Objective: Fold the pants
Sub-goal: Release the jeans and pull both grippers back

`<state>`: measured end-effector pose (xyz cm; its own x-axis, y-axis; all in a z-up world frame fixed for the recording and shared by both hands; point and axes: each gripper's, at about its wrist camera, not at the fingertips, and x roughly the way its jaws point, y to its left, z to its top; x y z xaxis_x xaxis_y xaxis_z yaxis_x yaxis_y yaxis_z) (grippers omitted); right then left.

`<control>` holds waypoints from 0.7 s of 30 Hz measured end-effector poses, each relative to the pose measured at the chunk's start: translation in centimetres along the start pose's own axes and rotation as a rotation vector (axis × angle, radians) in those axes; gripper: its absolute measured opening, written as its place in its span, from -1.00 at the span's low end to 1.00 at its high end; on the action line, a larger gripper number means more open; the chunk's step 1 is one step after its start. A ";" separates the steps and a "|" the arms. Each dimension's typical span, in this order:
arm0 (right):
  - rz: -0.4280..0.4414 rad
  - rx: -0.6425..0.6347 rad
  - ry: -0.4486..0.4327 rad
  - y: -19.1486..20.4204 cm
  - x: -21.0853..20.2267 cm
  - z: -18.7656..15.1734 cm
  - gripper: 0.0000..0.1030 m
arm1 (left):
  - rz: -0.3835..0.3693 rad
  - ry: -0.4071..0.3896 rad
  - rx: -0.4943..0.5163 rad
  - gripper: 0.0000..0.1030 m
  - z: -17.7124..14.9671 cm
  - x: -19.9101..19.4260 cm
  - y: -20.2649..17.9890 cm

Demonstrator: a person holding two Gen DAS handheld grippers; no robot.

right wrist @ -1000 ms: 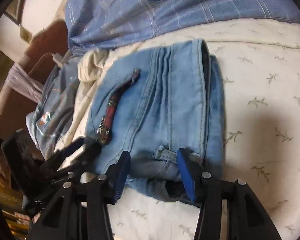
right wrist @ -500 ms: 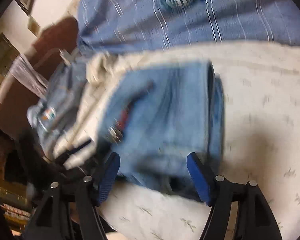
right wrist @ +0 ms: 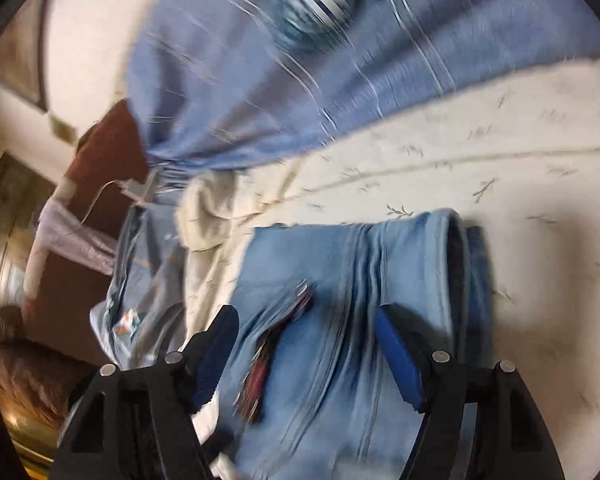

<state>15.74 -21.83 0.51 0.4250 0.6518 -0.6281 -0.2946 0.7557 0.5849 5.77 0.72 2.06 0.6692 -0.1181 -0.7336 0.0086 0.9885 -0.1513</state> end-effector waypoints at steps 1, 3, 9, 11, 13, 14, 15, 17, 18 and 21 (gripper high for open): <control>-0.028 -0.057 -0.023 0.8 -1.4 -0.8 0.47 | -0.005 -0.008 0.007 0.60 -0.2 -0.7 -0.4; -0.121 -0.174 -0.086 2.3 -4.9 -4.0 0.57 | -0.016 -0.025 -0.005 0.61 -1.2 -2.5 -1.2; -0.319 -0.290 -0.102 2.1 -8.8 -13.0 0.75 | -0.033 0.002 -0.062 0.66 -3.6 -5.6 -2.9; -0.348 -0.257 -0.056 0.9 -8.7 -15.1 0.76 | -0.034 0.017 -0.076 0.67 -3.8 -6.4 -3.4; -0.369 -0.245 -0.033 0.4 -9.1 -16.3 0.76 | -0.035 0.039 -0.071 0.79 -3.9 -6.8 -3.9; -0.373 -0.252 -0.036 0.4 -9.4 -16.7 0.76 | -0.026 0.043 -0.066 0.82 -3.9 -7.1 -4.1; -0.374 -0.264 -0.041 0.7 -9.9 -16.9 0.76 | -0.010 0.037 -0.060 0.86 -3.8 -7.4 -4.3; -0.383 -0.296 -0.046 1.2 -10.5 -17.1 0.76 | 0.022 0.034 -0.056 0.95 -3.5 -7.8 -4.5; -0.390 -0.306 -0.051 1.5 -10.6 -17.0 0.76 | 0.027 0.035 -0.062 0.98 -3.3 -8.0 -4.5; -0.393 -0.303 -0.043 1.7 -10.6 -17.3 0.76 | 0.028 0.038 -0.076 0.99 -3.0 -8.2 -4.4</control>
<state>-4.11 -26.30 -0.75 0.5868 0.3159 -0.7456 -0.3380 0.9323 0.1291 -1.97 -2.91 6.75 0.6398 -0.0952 -0.7626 -0.0669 0.9816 -0.1787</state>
